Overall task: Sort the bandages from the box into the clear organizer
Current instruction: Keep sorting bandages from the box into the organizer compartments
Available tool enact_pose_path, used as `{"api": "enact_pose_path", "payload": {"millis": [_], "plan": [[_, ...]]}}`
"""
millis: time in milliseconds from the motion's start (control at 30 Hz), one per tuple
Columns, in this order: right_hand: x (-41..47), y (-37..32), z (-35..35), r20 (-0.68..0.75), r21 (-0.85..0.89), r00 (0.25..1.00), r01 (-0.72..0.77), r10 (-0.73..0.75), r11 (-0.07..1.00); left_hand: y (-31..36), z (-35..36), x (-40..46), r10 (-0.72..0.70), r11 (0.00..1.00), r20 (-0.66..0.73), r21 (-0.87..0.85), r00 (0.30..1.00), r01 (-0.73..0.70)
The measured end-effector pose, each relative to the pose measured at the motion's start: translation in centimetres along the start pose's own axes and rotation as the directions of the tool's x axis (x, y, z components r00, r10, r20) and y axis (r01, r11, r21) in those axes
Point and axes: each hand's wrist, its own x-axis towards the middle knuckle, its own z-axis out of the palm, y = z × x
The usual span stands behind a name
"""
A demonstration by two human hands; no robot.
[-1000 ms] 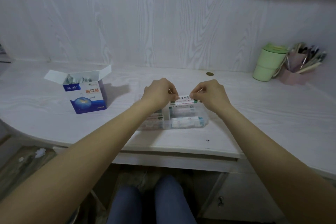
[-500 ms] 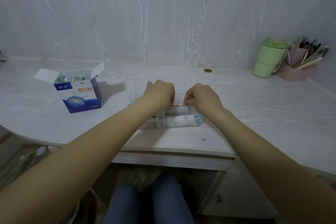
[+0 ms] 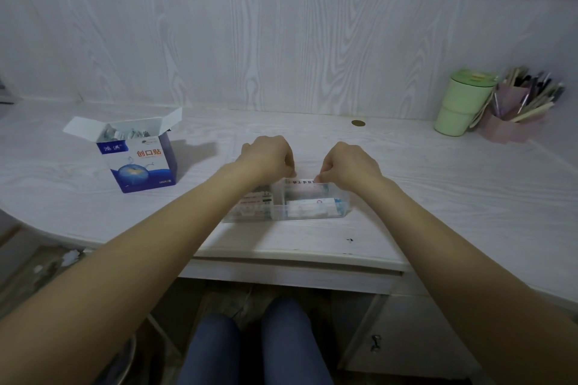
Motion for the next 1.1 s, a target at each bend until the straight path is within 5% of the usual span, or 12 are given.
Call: {"api": "enact_pose_path", "payload": {"millis": [233,533,833,1100], "plan": [[-0.4,-0.7,0.1,0.018,0.031,1.000,-0.018,0.017,0.999,-4.2,-2.3,-2.8,0.036,0.994,-0.121,-0.101,0.992,-0.048],[-0.6,-2.1,0.7,0.007,0.019,0.999,-0.036,0.036,0.999,-5.4,-0.6,-3.0,0.189,0.982,-0.035,0.034,0.981,-0.188],[-0.4,-2.3,1.0,0.007,0.014,1.000,-0.018,0.018,1.000,-5.5,-0.4,-2.6,0.187,0.981,0.010,0.050,0.982,-0.187],[-1.5,-3.2,-0.2,-0.069,0.157,0.991,0.127,-0.118,0.979,-5.3,-1.8,-4.0,0.191,0.977,-0.109,-0.071,0.976,-0.199]]}}
